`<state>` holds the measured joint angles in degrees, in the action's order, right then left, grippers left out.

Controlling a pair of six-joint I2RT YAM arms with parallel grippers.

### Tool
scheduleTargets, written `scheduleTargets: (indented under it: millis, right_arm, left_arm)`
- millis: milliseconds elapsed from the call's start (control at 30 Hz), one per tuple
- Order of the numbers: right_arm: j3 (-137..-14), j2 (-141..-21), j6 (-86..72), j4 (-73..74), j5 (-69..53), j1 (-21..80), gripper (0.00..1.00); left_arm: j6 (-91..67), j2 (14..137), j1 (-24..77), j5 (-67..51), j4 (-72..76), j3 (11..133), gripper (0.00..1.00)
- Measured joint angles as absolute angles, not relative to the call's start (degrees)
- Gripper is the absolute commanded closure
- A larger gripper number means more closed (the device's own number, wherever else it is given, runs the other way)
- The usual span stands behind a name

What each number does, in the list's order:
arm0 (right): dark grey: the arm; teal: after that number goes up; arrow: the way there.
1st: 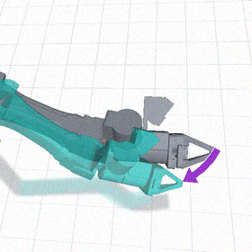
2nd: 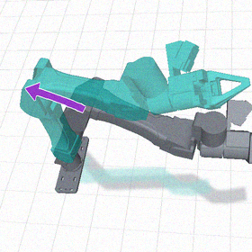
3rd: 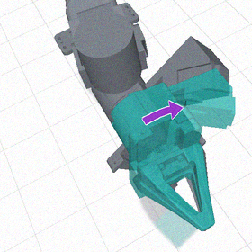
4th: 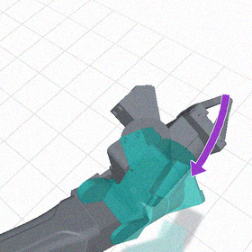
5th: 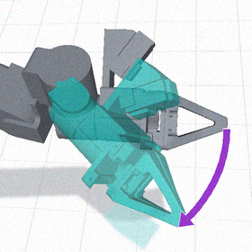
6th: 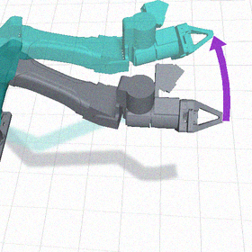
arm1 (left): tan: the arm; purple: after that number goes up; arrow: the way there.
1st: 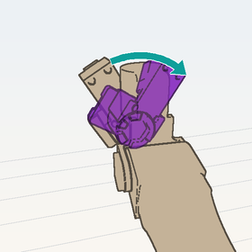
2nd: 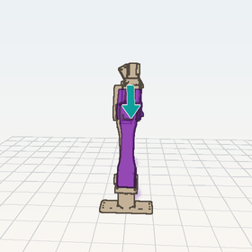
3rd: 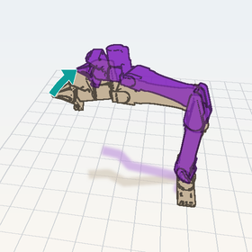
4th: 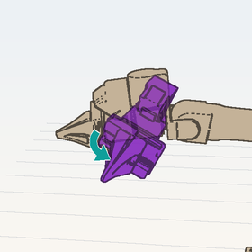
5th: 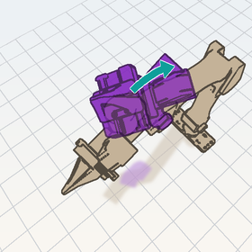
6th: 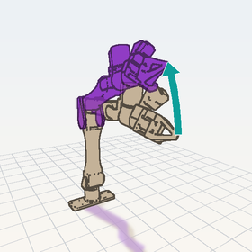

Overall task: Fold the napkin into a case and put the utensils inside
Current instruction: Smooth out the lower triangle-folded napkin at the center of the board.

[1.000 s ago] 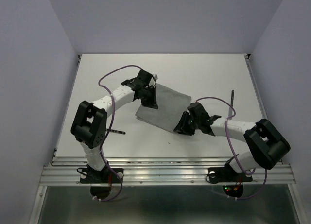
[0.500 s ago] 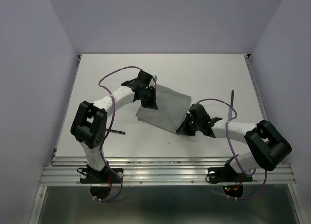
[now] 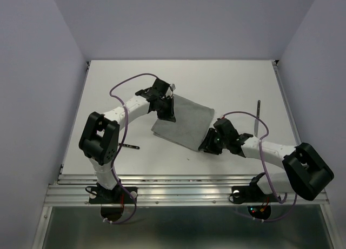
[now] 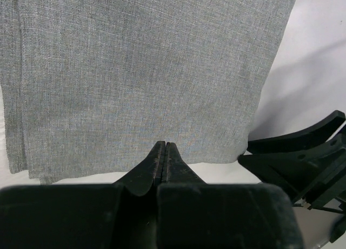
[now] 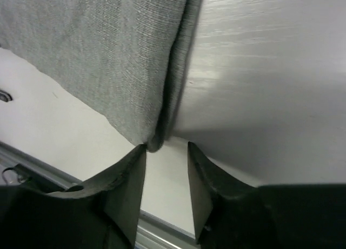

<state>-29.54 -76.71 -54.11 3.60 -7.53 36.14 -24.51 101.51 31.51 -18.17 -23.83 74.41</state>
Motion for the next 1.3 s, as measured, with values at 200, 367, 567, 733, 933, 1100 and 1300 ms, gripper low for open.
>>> scheduleTargets:
  millis: [200,367,567,733,933,1100,1300]
  right_arm:
    - [-31.86,-71.96,-51.64,12.03,-3.31,36.14,0.99]
    - [-35.97,-72.03,-50.3,12.97,-2.57,36.25,0.99]
    - [-39.18,-76.75,-48.75,11.33,-3.92,36.91,0.99]
    - [-39.24,-81.56,-48.14,9.78,-4.95,37.21,0.99]
    - [-35.2,-82.24,-48.64,7.81,-4.16,37.15,0.99]
    - [-34.22,-80.62,-48.16,7.84,-3.27,37.21,0.99]
    - [-34.83,-76.58,-45.32,11.66,-2.02,37.21,0.99]
  left_arm:
    - [-24.49,102.89,31.51,-17.08,-23.92,74.72,1.0]
    - [-24.49,105.21,31.42,-15.99,-24.08,74.76,1.0]
    - [-24.51,105.6,31.03,-14.92,-24.01,74.76,1.0]
    - [-24.51,105.62,30.26,-14.44,-23.79,74.59,1.0]
    - [-24.49,106.26,29.45,-13.61,-23.0,73.54,1.0]
    - [-24.49,107.31,29.12,-13.17,-22.96,72.2,1.0]
    - [-24.47,107.31,29.08,-12.78,-22.94,71.96,1.0]
